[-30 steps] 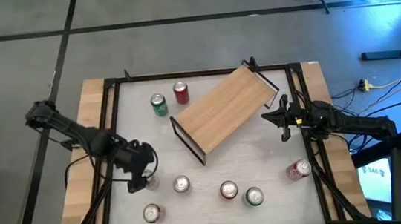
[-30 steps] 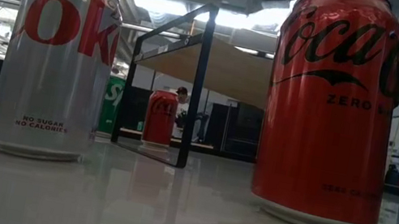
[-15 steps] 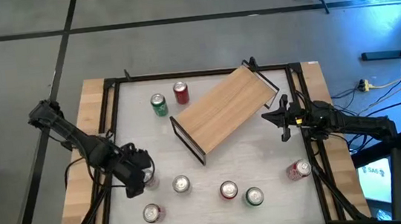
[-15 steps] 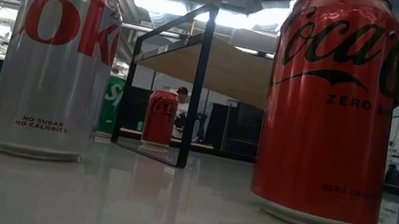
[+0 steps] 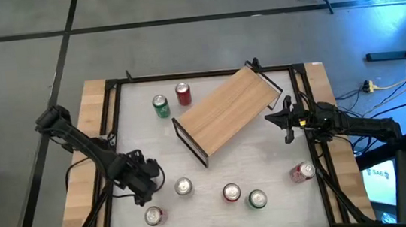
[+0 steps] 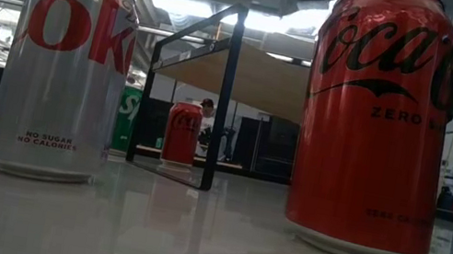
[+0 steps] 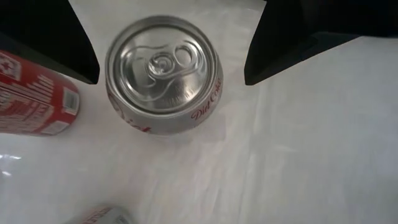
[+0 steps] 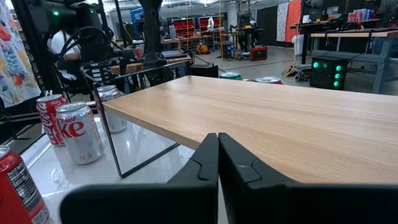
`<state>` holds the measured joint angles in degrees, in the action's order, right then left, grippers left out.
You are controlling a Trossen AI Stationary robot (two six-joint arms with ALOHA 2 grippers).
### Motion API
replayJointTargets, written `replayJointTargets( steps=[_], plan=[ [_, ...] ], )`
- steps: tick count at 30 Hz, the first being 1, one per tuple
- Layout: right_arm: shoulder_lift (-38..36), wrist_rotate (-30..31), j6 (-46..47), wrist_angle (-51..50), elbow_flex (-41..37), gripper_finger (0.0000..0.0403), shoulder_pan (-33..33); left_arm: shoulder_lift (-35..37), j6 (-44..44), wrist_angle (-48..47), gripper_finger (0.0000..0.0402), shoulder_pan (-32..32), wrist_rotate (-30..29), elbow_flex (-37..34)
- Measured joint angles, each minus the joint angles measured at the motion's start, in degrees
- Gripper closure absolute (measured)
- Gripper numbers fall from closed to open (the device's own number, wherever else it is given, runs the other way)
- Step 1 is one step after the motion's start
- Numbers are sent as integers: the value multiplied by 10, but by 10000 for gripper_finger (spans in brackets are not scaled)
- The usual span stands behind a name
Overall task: Place canned beverage on shelf
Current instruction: Put the left silver soda can on the shelf
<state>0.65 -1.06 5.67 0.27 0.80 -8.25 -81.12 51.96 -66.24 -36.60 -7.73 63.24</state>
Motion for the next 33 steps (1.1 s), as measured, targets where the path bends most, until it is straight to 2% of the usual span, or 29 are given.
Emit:
replayJointTargets(
  steps=[14, 33],
  plan=[
    [0, 0, 0, 0, 0, 402, 0, -46, 0, 2, 11, 0, -6, 0],
    [0, 0, 0, 0, 0, 402, 0, -47, 0, 22, 11, 0, -6, 0]
  ],
)
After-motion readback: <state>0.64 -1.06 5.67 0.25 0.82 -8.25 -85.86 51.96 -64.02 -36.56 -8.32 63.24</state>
